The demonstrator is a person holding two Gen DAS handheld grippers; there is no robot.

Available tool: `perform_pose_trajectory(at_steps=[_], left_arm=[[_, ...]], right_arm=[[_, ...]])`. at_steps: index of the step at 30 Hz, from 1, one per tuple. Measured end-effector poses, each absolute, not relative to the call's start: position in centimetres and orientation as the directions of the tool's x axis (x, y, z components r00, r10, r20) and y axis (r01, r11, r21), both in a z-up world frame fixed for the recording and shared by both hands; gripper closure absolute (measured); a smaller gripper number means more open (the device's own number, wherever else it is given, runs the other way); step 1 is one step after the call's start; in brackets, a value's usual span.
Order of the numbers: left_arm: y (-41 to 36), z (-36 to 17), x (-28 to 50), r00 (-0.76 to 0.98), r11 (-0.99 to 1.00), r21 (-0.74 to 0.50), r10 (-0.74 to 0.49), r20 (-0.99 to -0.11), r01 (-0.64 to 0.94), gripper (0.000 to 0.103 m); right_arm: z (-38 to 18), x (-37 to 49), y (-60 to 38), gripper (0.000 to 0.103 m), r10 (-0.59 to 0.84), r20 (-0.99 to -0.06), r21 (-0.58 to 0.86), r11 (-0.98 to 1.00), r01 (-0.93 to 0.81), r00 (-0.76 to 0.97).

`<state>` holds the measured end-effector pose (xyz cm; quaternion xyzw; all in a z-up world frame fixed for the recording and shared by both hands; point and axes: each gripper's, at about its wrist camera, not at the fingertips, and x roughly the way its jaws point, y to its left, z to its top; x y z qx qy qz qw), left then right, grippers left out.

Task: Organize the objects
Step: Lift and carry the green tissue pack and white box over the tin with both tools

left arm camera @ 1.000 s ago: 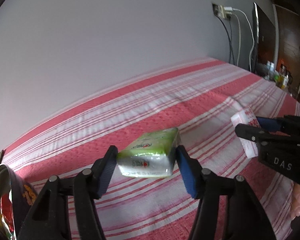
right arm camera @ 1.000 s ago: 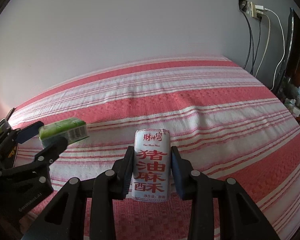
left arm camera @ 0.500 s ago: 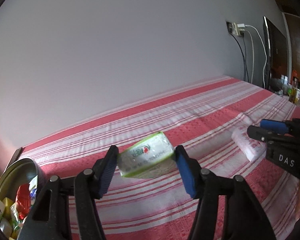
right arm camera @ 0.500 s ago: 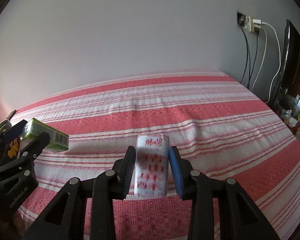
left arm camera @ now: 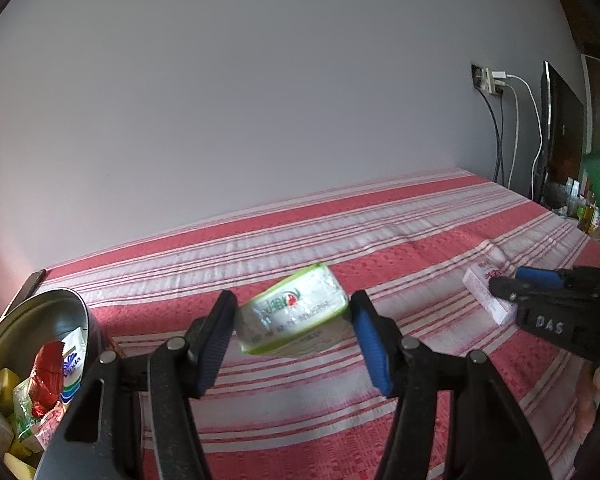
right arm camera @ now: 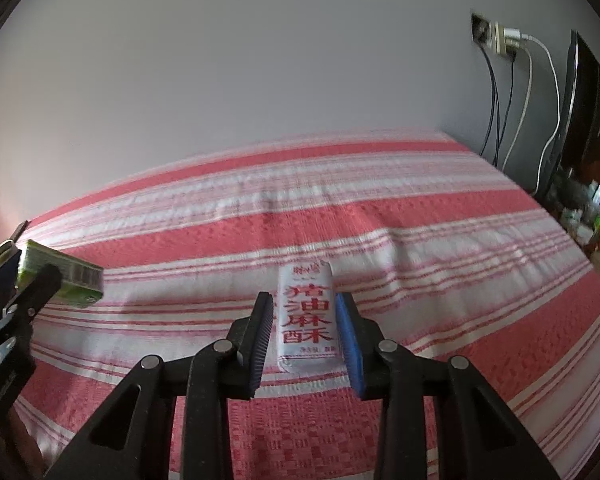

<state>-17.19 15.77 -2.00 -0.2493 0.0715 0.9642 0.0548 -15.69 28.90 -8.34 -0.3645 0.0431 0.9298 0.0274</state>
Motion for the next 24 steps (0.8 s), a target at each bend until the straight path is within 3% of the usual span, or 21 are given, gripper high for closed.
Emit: perform_pose_trajectory(at_steps=[1,3,8,20,21,23,24], left_arm=[[15.7,-2.0,-17.2,-0.869,-0.984,0.104,0.074,-0.490,-0.143,0.044],[15.5,-2.1,-17.3,-0.865,-0.985,0.093,0.082,-0.494,-0.147,0.044],[15.4,-2.2,-17.4,-0.863,-0.984,0.089,0.088,-0.497,-0.152,0.044],[15.6,-2.3,-17.6,-0.858,-0.983,0.085,0.100,-0.504,-0.164,0.044],[15.6,-2.3,-17.5,-0.858,-0.983,0.085,0.099,-0.503,-0.164,0.044],[15.6,-2.2,-17.5,-0.860,-0.983,0.084,0.099,-0.501,-0.162,0.044],[15.6,-2.2,-17.4,-0.861,-0.983,0.084,0.099,-0.498,-0.161,0.044]], right_arm=[[-8.6,-16.0,28.9,0.048,0.024,-0.696,0.058,-0.994,-0.089,-0.717],[-8.9,-16.2,28.9,0.043,0.023,-0.710,0.055,-0.995,-0.087,-0.704],[-9.9,-17.3,28.7,0.043,0.014,-0.765,0.047,-0.996,-0.077,-0.644],[-9.4,-17.7,29.6,0.043,0.011,-0.762,0.049,-0.996,-0.075,-0.648],[-9.3,-17.7,29.4,0.045,0.014,-0.760,0.042,-0.997,-0.070,-0.650],[-9.1,-17.5,28.3,0.064,0.022,-0.753,0.006,-0.999,-0.040,-0.658],[-9.1,-17.4,28.1,0.066,0.032,-0.752,-0.009,-0.999,-0.039,-0.659]])
